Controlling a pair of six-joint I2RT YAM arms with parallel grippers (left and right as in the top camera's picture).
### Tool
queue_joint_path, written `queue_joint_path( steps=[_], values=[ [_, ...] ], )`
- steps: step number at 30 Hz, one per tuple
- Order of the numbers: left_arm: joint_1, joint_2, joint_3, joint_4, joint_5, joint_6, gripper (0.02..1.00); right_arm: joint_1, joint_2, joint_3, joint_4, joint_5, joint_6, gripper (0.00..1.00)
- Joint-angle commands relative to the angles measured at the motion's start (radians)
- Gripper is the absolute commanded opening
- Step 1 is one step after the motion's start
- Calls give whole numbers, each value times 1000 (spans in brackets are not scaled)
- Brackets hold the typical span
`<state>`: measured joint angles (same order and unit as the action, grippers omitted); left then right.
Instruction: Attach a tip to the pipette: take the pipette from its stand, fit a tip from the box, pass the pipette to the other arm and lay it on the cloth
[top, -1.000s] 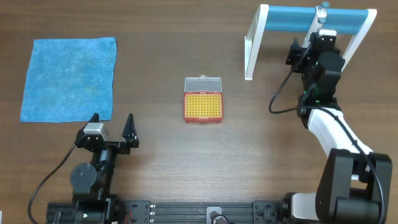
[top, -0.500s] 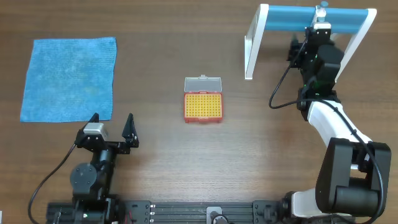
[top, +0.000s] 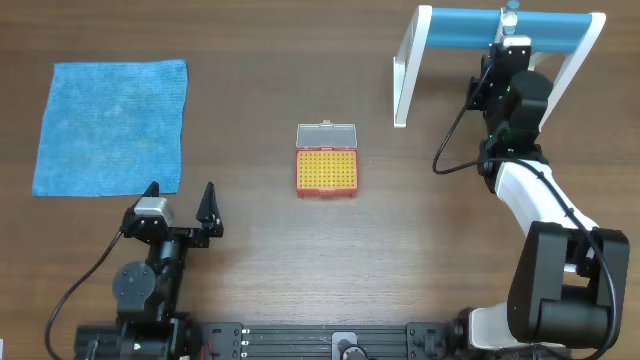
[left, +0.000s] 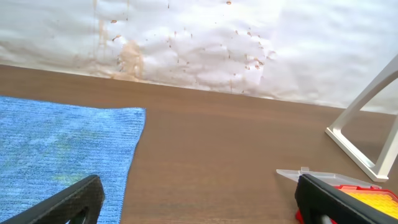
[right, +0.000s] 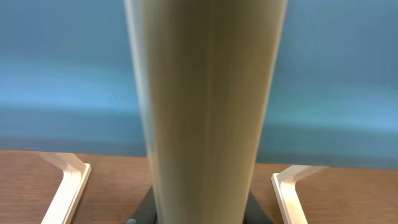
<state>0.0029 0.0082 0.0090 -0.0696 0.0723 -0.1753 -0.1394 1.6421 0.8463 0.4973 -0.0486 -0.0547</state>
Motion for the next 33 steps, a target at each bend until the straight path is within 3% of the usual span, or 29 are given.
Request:
queue_joint_path(
  steps=[1,7,16,20,25,28,30,33],
  values=[
    [-4,-5,-3,-2,11,20,993,0,-61,14,4,-8,4,71],
    [-4,-5,-3,-2,11,20,996,1,-139,14,-13,-9,58,71],
    [-4,-5,-3,-2,11,20,996,39,-217,13,-94,-9,58,73],
    [-4,-5,-3,-2,11,20,993,158,-274,13,-169,-27,58,71],
    [-4,-5,-3,-2,11,20,993,360,-334,7,-230,-146,58,73],
    [-4,-5,-3,-2,11,20,993,504,-370,-54,-122,-282,53,71],
    [-4,-5,-3,-2,11,19,993,549,-379,-116,-3,-286,50,71],
    [-4,-5,-3,-2,11,20,993,594,-373,-291,357,-286,50,71]
  ],
)
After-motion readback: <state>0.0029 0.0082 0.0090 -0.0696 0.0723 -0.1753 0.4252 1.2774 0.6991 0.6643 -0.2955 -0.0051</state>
